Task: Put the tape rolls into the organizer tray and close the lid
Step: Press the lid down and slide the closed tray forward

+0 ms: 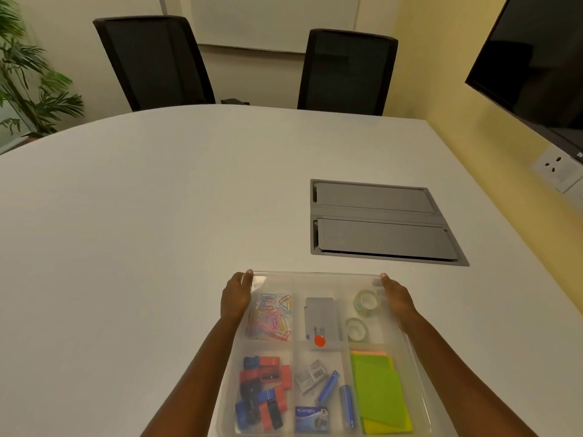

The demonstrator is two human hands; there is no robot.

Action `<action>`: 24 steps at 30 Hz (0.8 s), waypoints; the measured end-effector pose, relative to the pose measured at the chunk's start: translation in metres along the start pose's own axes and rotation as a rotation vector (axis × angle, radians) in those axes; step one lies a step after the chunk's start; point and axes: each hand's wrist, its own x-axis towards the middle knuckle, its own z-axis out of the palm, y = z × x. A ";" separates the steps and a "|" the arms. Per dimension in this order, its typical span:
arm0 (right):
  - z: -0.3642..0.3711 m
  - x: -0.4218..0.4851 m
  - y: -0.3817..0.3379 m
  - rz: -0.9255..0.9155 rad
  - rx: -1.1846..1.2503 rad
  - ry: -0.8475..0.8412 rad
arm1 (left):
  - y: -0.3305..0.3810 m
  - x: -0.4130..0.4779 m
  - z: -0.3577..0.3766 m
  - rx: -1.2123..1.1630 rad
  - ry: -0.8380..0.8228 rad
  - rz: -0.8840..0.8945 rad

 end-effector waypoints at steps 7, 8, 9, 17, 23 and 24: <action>-0.003 -0.036 0.000 -0.295 -0.537 0.276 | 0.002 -0.040 0.002 0.420 0.059 0.136; -0.004 -0.042 0.005 -0.366 -0.609 0.274 | -0.001 -0.047 0.001 0.498 0.053 0.182; -0.005 -0.048 0.012 -0.421 -0.652 0.256 | -0.006 -0.053 0.001 0.563 0.049 0.219; -0.005 -0.106 0.058 -0.598 -0.799 0.181 | -0.042 -0.108 -0.007 0.754 -0.055 0.384; -0.005 -0.141 0.069 -0.660 -0.861 0.063 | -0.063 -0.137 -0.008 0.940 -0.119 0.503; -0.006 -0.146 0.071 -0.664 -0.870 0.026 | -0.066 -0.142 -0.010 0.970 -0.144 0.526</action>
